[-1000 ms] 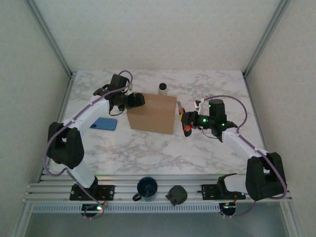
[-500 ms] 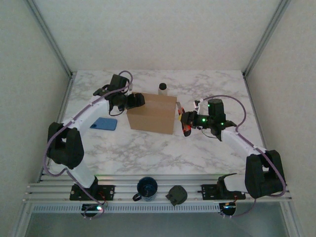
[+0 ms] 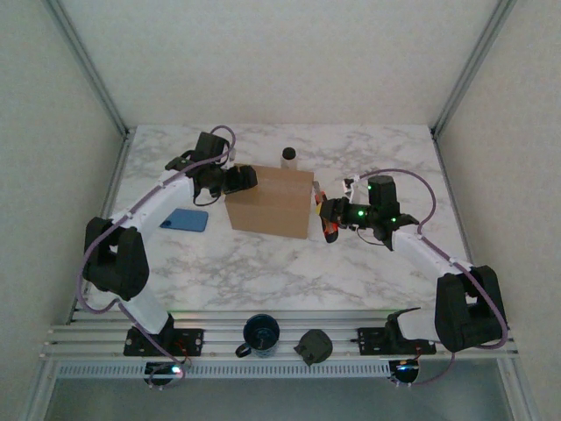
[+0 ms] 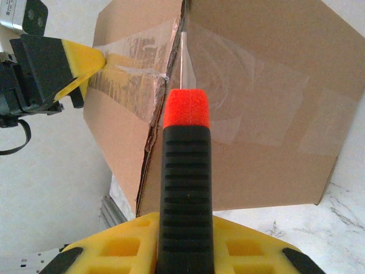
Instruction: Unpack the express box
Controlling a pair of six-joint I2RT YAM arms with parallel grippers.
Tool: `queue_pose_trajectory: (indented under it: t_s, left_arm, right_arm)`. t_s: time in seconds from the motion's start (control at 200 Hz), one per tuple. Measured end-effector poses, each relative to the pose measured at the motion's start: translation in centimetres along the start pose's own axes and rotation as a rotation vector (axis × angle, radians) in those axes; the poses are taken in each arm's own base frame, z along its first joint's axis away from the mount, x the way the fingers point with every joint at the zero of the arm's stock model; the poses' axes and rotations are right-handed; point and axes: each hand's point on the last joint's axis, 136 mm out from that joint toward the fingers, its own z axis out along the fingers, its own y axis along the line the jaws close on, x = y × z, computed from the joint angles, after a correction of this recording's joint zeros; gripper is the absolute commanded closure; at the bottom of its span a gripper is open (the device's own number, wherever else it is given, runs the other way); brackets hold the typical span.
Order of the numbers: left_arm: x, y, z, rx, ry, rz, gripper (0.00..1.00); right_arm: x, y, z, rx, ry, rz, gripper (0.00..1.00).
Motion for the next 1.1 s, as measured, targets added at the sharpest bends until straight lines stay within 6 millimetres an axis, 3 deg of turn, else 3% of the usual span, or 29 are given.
queue_pose_trajectory:
  t_s: [1.101]
  left_arm:
    - [0.1,0.2,0.5,0.037,-0.055,-0.035,0.22]
  right_arm:
    - [1.6,1.0,-0.6,-0.070,0.004,0.093,1.00]
